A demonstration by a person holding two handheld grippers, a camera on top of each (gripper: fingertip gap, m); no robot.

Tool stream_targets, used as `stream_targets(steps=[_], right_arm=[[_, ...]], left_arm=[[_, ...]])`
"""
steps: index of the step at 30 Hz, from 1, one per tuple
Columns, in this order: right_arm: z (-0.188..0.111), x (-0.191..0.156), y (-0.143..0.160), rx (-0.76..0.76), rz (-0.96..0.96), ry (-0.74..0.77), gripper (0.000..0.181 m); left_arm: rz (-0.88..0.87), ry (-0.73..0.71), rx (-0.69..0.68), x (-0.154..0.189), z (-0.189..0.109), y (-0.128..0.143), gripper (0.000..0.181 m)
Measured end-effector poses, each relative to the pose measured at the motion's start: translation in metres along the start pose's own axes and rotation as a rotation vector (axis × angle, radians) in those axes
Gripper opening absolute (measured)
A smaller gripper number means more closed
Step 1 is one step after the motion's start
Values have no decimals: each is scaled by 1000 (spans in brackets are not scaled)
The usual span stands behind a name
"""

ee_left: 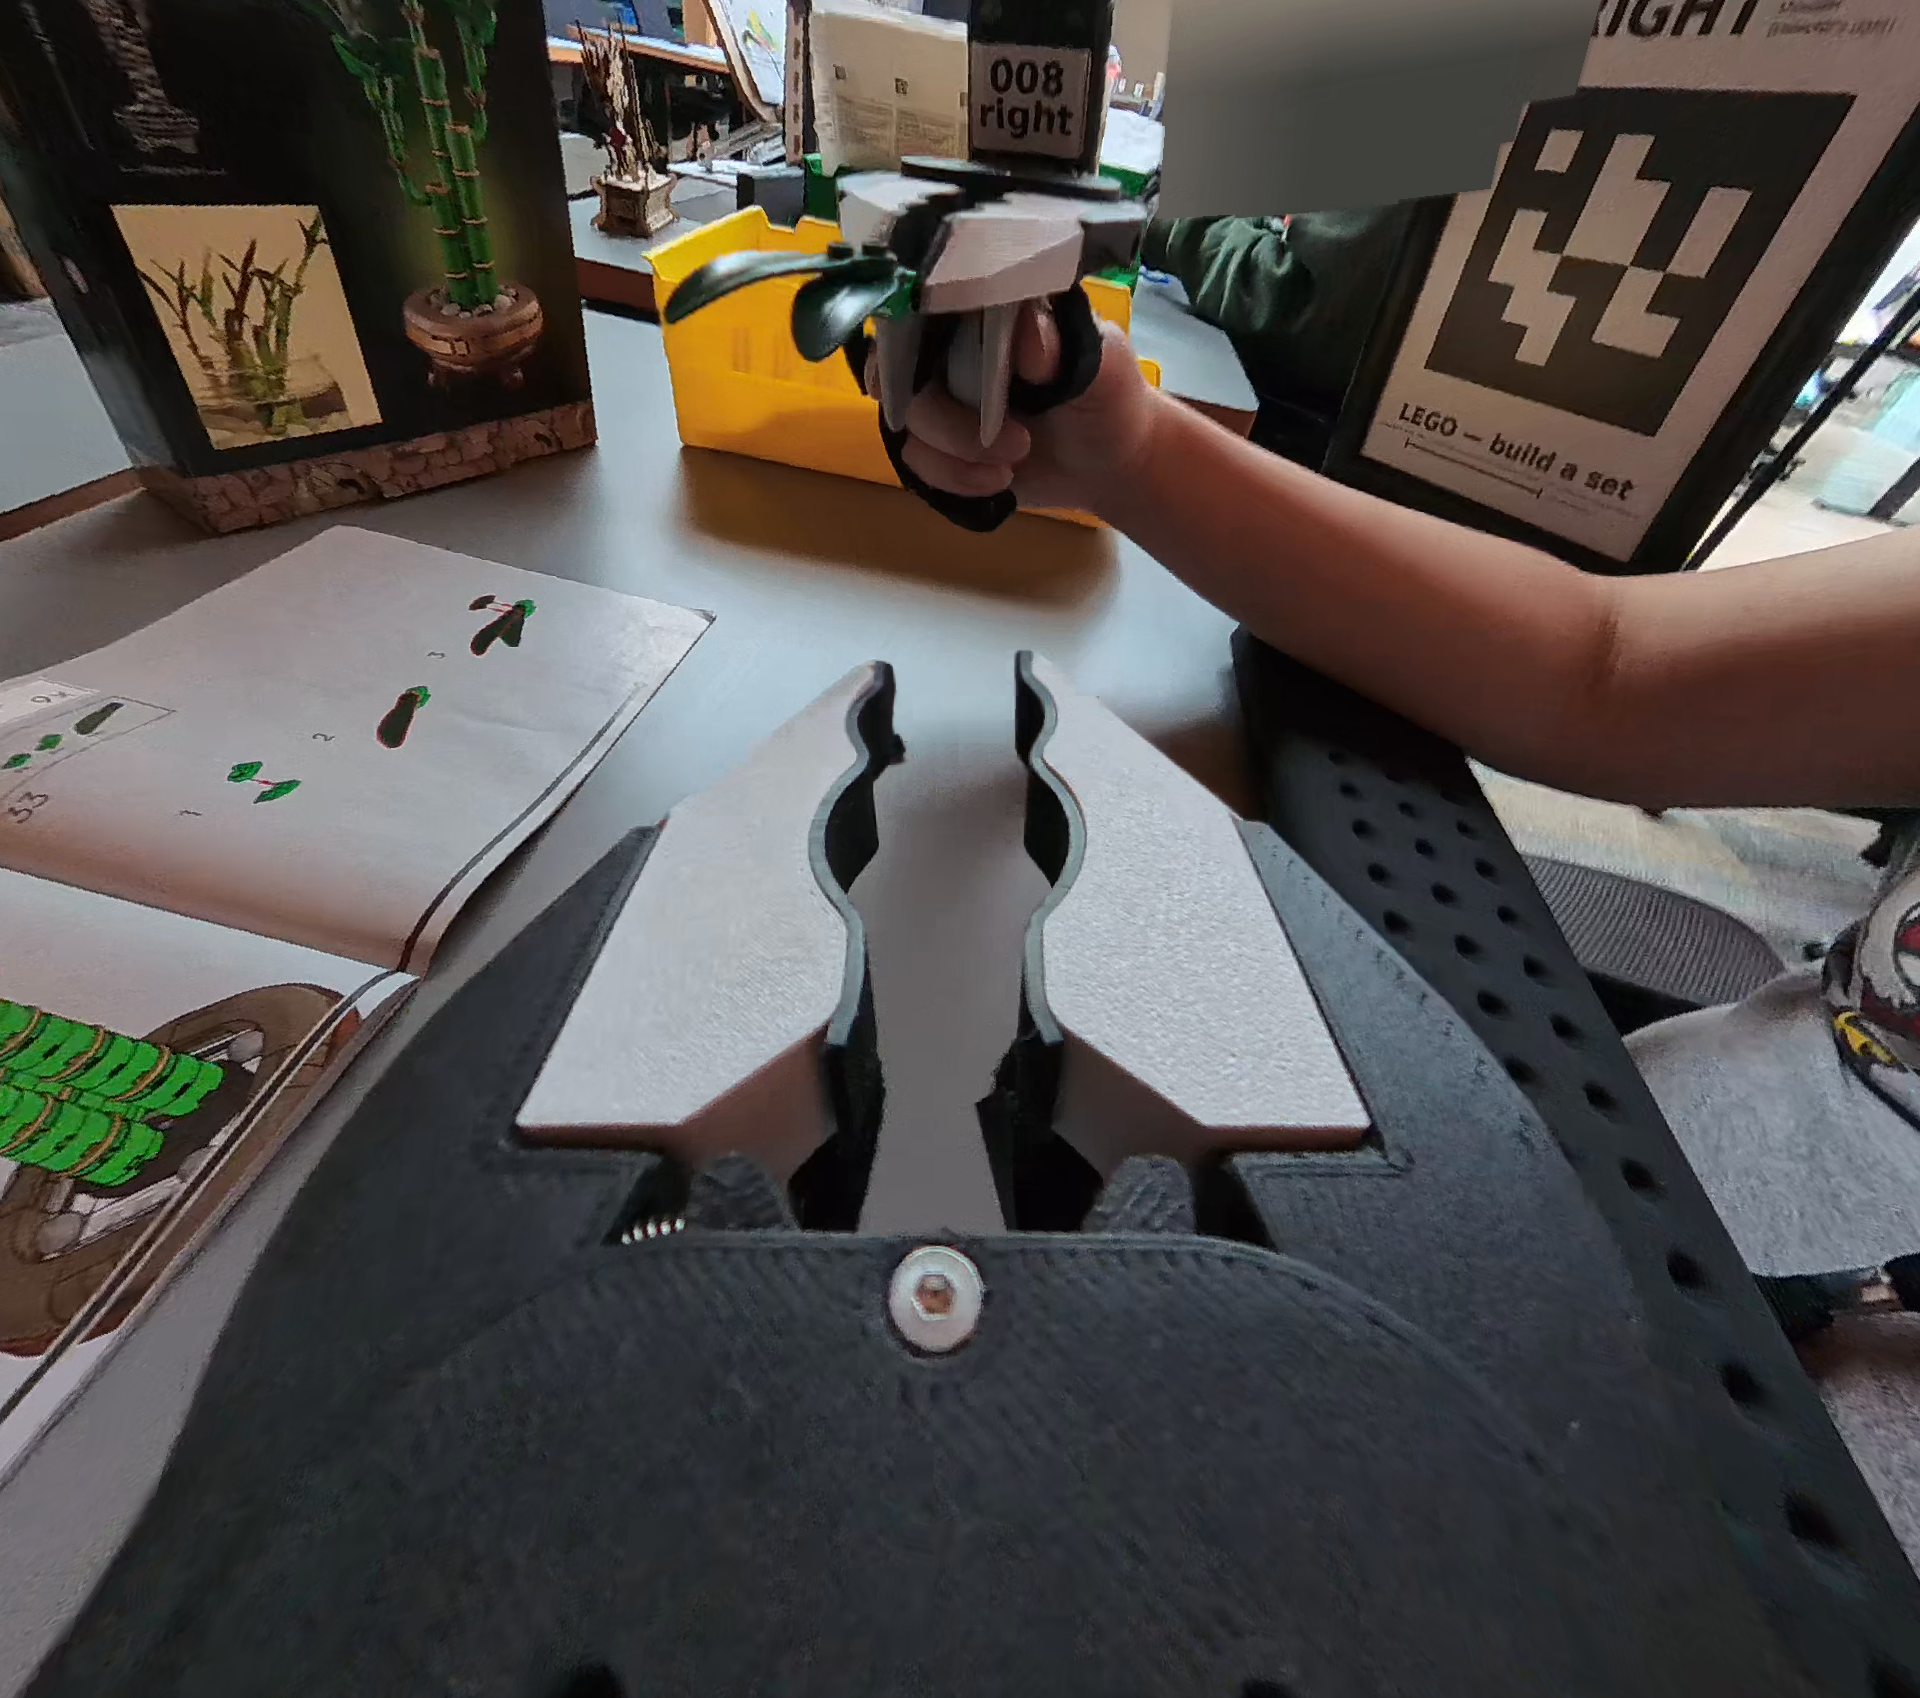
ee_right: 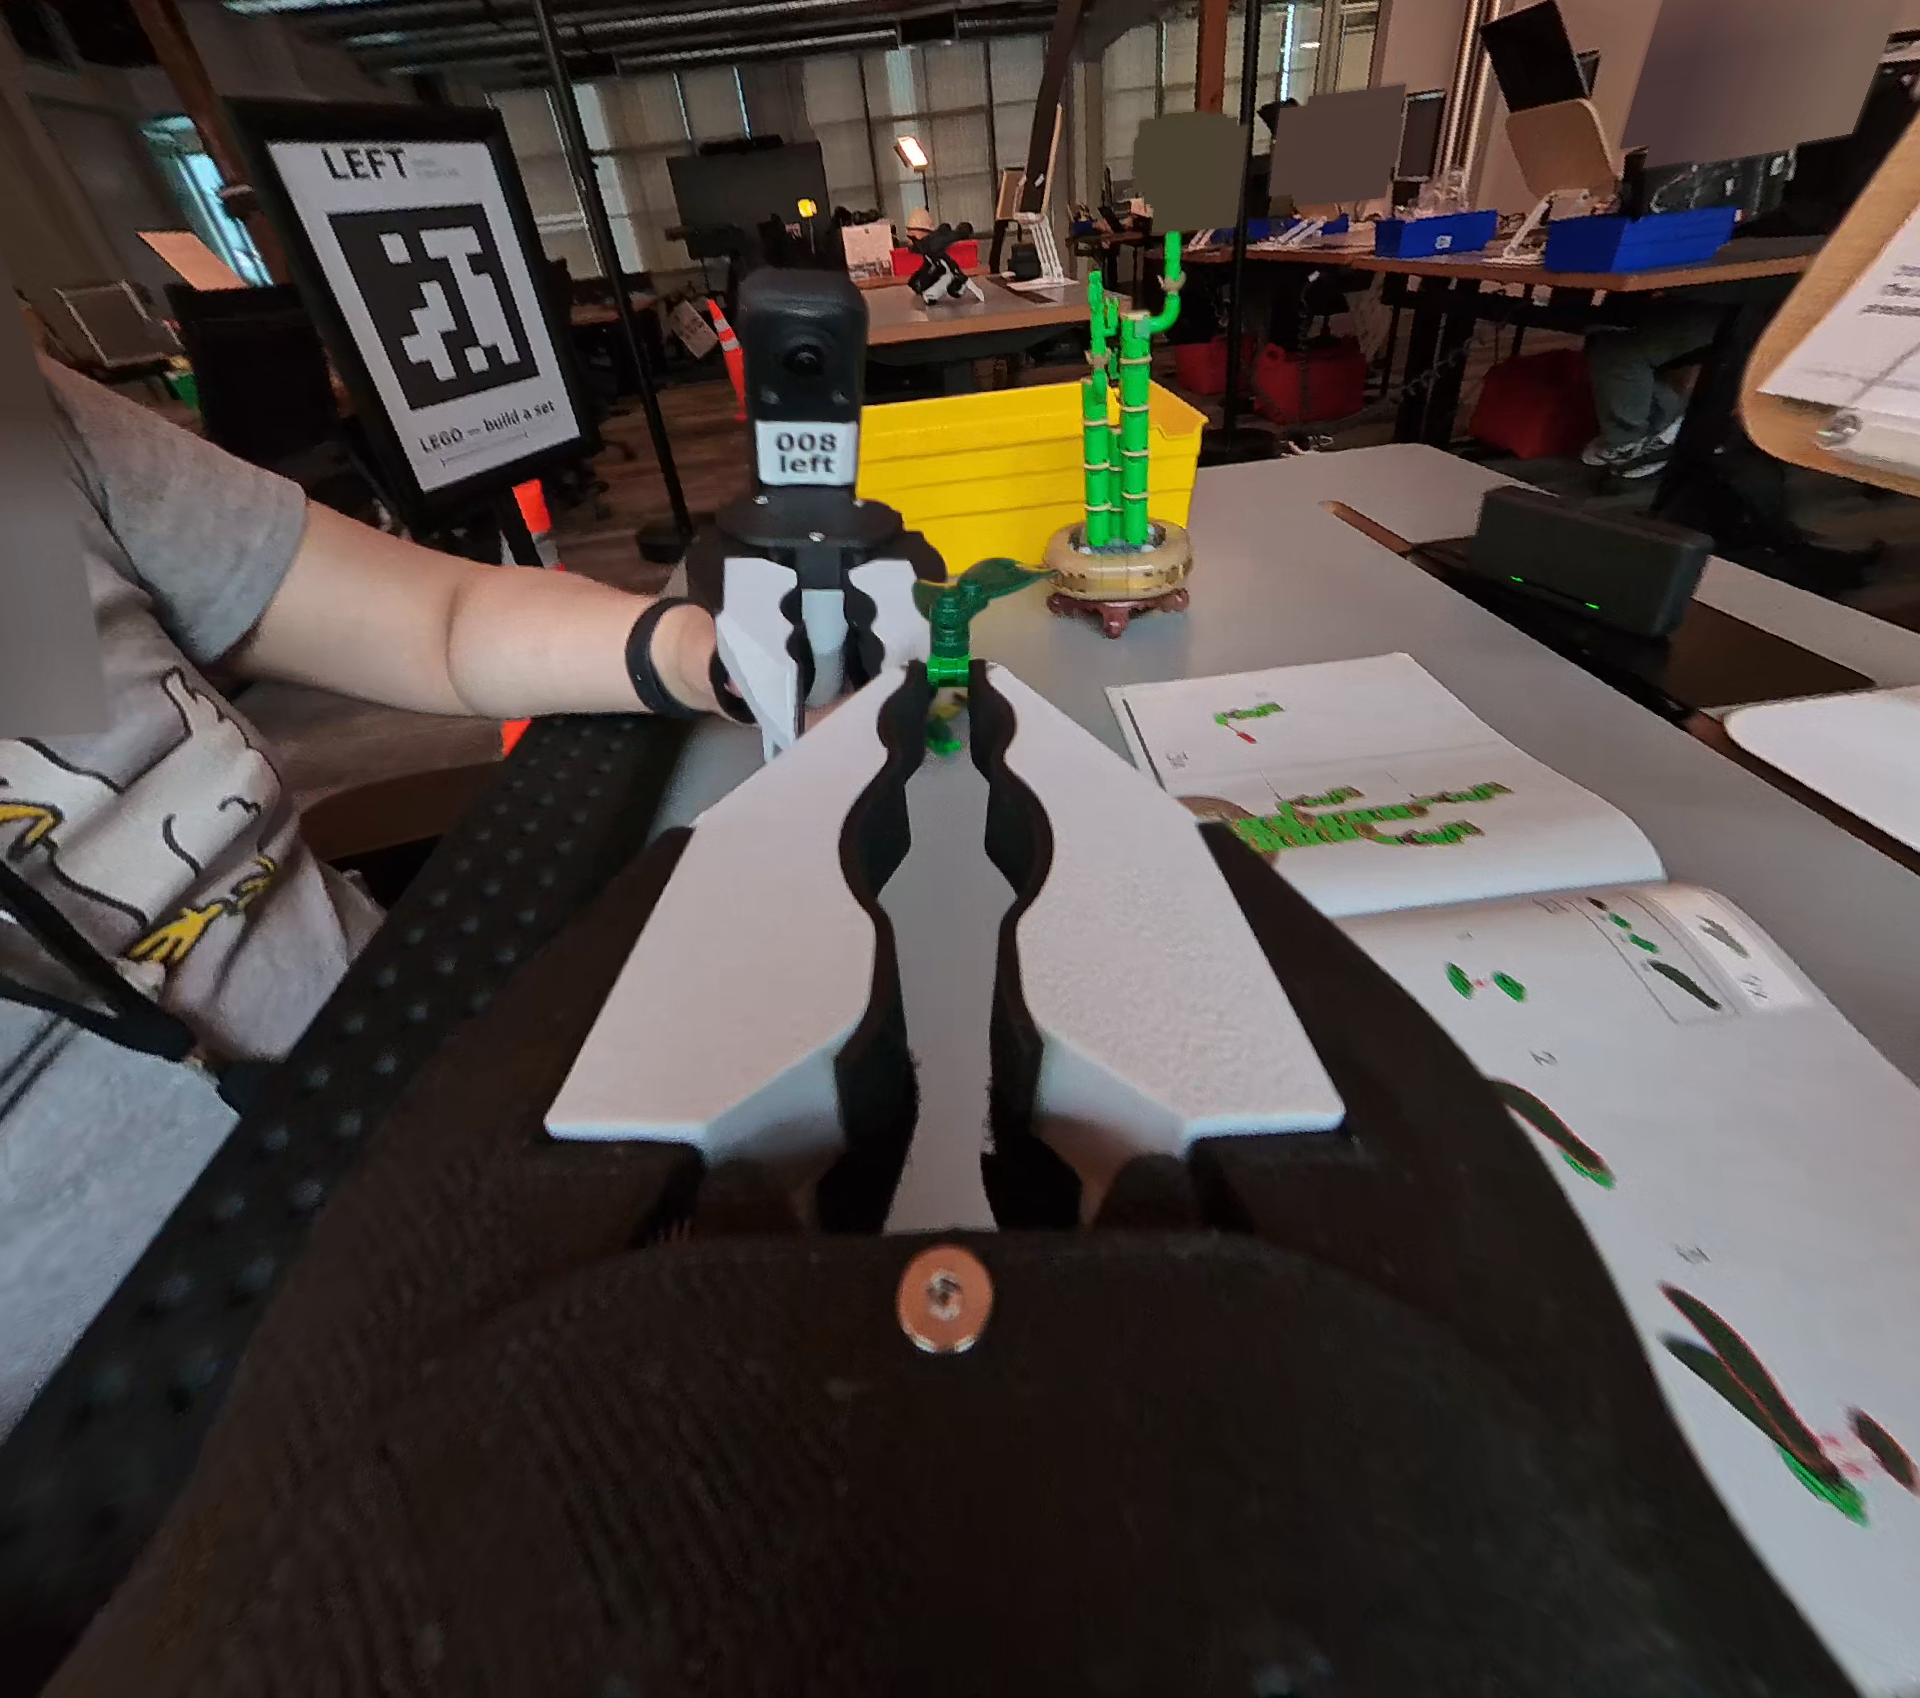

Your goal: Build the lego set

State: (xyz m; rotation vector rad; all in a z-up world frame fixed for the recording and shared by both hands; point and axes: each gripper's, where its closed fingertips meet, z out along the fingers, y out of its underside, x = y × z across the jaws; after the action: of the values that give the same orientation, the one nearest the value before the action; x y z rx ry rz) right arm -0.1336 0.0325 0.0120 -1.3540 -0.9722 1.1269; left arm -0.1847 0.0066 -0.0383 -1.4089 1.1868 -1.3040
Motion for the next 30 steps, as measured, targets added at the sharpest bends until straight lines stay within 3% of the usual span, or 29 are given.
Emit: stream_targets(steps=[7,10,17,28,30], right_arm=[[52,-31,-1,39,122,-151,6],[65,-35,-2,65,147,-162,6],[72,-35,-11,117,159,-130,5],[77,-34,-1,64,169,-130,6],[70,-32,2,2,129,-116,15]], left_arm=[[-237,23,295,-7,-20,-43,25],[-252,47,373,-6,-31,-56,25],[-191,54,381,-1,-34,-61,19],[-120,44,352,3,-33,-60,5],[-122,53,343,4,-33,-59,5]])
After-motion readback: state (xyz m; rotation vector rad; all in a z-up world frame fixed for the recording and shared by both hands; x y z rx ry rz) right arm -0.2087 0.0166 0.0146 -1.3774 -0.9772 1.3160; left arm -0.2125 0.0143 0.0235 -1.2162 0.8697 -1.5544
